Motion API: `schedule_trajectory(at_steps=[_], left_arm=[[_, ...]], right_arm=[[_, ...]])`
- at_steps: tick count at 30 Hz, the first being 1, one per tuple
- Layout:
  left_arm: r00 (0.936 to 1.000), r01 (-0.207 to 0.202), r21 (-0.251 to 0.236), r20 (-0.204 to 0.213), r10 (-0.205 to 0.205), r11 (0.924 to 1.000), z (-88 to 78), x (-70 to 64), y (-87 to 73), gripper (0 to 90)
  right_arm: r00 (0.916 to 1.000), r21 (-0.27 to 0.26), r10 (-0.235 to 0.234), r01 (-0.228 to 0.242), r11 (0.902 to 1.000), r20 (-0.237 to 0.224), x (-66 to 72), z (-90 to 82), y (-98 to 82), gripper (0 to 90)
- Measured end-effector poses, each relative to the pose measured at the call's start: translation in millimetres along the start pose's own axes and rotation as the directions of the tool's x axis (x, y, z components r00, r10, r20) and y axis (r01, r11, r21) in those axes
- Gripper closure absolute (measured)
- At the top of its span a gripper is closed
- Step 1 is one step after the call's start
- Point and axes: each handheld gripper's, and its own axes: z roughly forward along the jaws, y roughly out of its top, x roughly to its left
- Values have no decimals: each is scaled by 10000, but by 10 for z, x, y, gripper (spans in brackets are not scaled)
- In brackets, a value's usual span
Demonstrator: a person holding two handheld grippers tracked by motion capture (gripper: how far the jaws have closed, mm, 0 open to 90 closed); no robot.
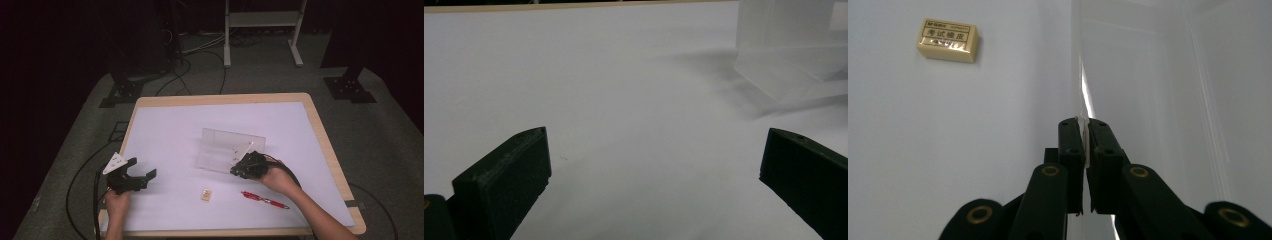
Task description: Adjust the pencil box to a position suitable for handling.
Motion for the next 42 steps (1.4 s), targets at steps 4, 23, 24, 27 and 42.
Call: schedule_trajectory(at_steps=[4, 23, 24, 27, 42], left_arm=[[10000, 4, -25, -2, -4, 10000, -2, 1, 0, 0], [10000, -27, -27, 10, 27, 10000, -7, 3, 0, 0], [10000, -23, -24, 9, 23, 10000, -7, 3, 0, 0], [10000, -23, -27, 11, 23, 10000, -7, 3, -1, 0], [10000, -24, -25, 10, 24, 10000, -9, 2, -1, 0]], right_arm=[[9999, 36, -2, 3, 10000, -129, 22, 55, -2, 853], [9963, 197, 355, -341, 9992, -780, 62, 218, -63, 853], [9963, 194, 368, -354, 9992, -775, 61, 217, -63, 852], [9953, 239, 405, -385, 9990, -880, 59, 226, -69, 849], [9902, -106, 883, -900, 9959, -1086, 21, 100, -91, 656]])
